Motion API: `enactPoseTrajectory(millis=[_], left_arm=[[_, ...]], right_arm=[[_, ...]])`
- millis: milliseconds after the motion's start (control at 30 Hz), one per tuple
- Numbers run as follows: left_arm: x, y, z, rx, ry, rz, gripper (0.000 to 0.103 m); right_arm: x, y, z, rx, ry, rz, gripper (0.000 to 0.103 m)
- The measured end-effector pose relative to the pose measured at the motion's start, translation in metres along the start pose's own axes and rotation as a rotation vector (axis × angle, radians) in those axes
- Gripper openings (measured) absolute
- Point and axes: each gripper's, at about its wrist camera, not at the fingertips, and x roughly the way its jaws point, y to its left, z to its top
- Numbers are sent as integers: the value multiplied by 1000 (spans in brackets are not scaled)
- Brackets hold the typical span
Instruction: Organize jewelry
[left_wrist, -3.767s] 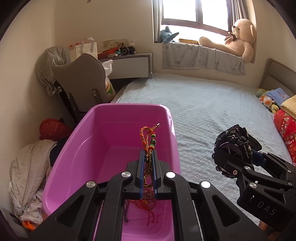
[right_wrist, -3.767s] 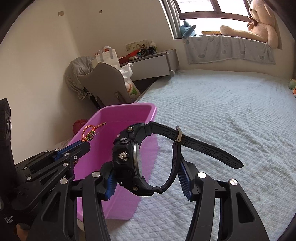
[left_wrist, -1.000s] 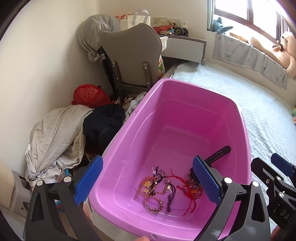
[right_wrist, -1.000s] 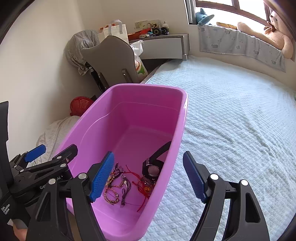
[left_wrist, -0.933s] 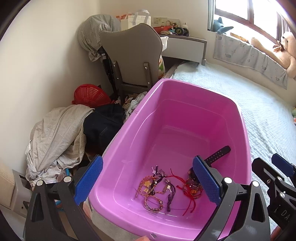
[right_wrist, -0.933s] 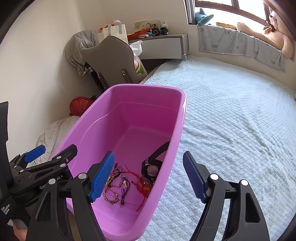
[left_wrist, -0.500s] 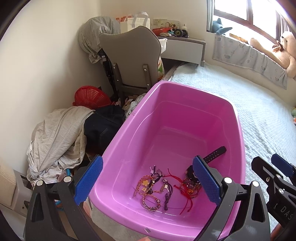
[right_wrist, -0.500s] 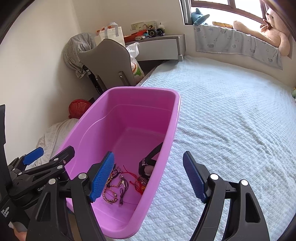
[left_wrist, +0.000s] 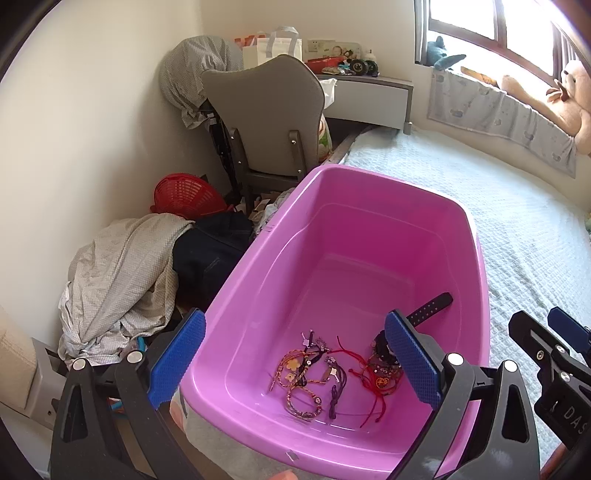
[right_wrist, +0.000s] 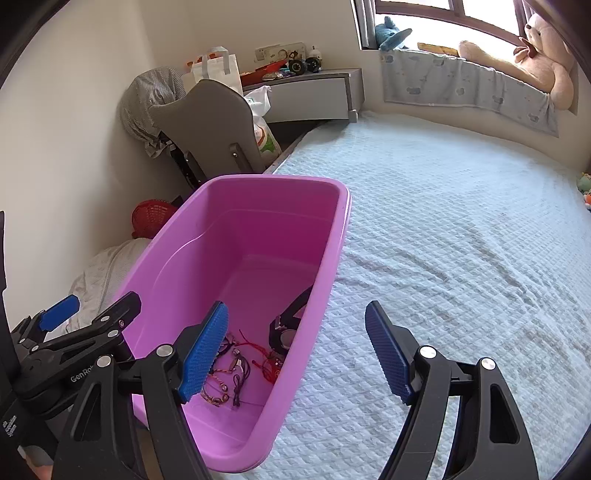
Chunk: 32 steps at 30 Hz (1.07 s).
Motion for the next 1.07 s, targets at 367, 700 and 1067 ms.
enactPoseTrajectory(millis=[367, 700, 1067], left_arm=[[6, 1, 0, -10, 17, 7, 96], [6, -2, -3, 5, 11, -7, 96], [11, -2, -2, -6, 37, -4, 96]], right_arm=[[2, 1, -1, -1, 9, -3, 73], [7, 1, -1, 3, 17, -5, 73], [10, 1, -3, 4, 24, -3, 73]])
